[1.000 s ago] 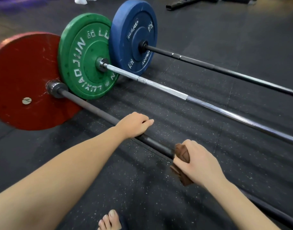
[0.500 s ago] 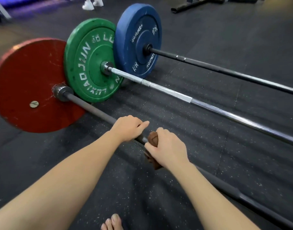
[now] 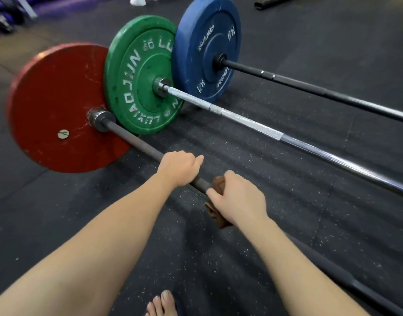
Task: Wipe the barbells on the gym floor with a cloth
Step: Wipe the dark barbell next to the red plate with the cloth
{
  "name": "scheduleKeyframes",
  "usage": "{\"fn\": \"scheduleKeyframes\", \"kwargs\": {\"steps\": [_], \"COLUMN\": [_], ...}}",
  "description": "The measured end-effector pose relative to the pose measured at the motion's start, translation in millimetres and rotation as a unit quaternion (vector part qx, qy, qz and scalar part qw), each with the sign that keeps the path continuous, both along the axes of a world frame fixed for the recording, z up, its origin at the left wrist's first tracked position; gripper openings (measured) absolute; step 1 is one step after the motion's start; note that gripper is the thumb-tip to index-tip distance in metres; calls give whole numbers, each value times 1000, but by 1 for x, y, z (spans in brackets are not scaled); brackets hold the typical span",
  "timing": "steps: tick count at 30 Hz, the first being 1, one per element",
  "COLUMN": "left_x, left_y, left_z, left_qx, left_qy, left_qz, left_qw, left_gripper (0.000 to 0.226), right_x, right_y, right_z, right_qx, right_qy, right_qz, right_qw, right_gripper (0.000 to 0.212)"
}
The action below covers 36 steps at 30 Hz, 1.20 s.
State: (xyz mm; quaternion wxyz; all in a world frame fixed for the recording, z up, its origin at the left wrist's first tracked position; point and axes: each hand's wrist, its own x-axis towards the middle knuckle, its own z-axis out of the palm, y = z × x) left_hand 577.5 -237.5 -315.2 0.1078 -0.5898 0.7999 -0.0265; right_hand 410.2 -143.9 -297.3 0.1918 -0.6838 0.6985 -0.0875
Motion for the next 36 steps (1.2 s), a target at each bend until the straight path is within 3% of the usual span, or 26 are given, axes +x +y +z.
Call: {"fn": "scheduleKeyframes", "kwargs": {"steps": [5,10,16,26,29,33,36], "left_x": [2,0,-1,7,7,6,5], "left_y": [9,7,12,8,6,7,5], "left_z": [2,-3,-2,-7,-10,-12,-8], "left_qx": [-22,-33,-42,-47,-58,-58,-44], "left_qy": [-57,-2,-31,-42,-11,8,36], "left_qz": [-39,14,9,-86,-35,-34,-21], "left_qw": [997,999,999,994,998,998,998], "left_gripper": [39,47,39,55,41,44,51], "right_x": [34,5,-26,33,12,-15,-12], "right_y": [-14,4,25,-18,-13,-3,-4], "right_z": [-7,-8,-4,-5,-6,-3,1], "right_qx": [-56,-49,-14,-39,2,68,62], "right_qy": [4,-44,-43,-27,-65,-80,-44], "right_qz": [14,17,-14,22,29,14,15], "right_qw": [998,998,999,999,997,994,997], "right_gripper": [43,33,27,34,32,32,29]}}
